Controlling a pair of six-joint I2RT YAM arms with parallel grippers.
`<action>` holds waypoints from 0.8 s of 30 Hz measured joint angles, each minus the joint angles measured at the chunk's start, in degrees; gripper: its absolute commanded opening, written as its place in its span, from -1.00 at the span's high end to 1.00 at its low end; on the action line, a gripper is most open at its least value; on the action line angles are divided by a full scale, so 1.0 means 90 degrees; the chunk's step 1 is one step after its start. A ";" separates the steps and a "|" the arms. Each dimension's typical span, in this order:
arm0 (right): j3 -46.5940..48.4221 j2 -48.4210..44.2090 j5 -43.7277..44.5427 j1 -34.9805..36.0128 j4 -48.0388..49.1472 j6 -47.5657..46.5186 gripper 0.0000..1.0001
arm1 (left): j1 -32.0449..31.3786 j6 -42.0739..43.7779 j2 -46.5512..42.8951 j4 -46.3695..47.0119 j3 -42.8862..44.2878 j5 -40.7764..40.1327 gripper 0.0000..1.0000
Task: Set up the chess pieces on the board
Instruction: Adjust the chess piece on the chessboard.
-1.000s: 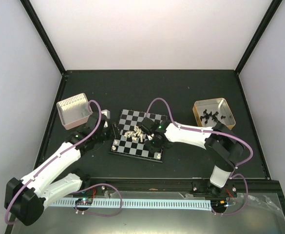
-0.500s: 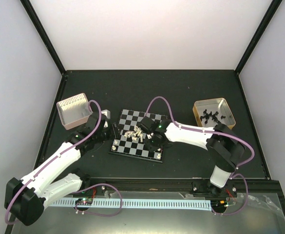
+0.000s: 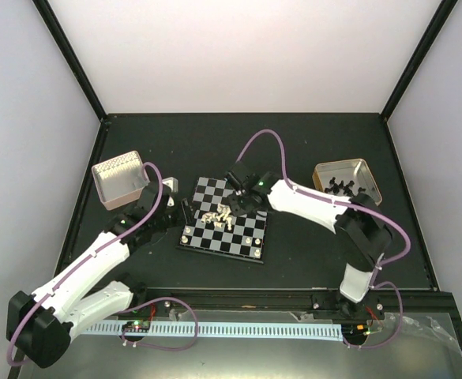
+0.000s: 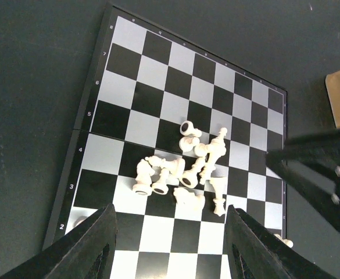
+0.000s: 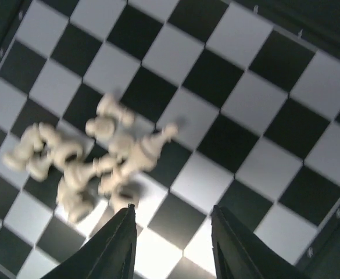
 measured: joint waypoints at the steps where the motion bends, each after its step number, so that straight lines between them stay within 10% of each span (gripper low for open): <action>1: 0.0168 0.0168 0.0007 -0.0080 0.0051 0.0010 0.24 | 0.0000 0.0017 -0.0005 0.0007 0.0000 0.0000 -0.06; 24: 0.1467 0.2011 0.0024 -0.0279 -0.0284 -0.0376 0.34 | 0.0000 0.0136 0.0000 0.0107 0.0000 0.0000 -0.06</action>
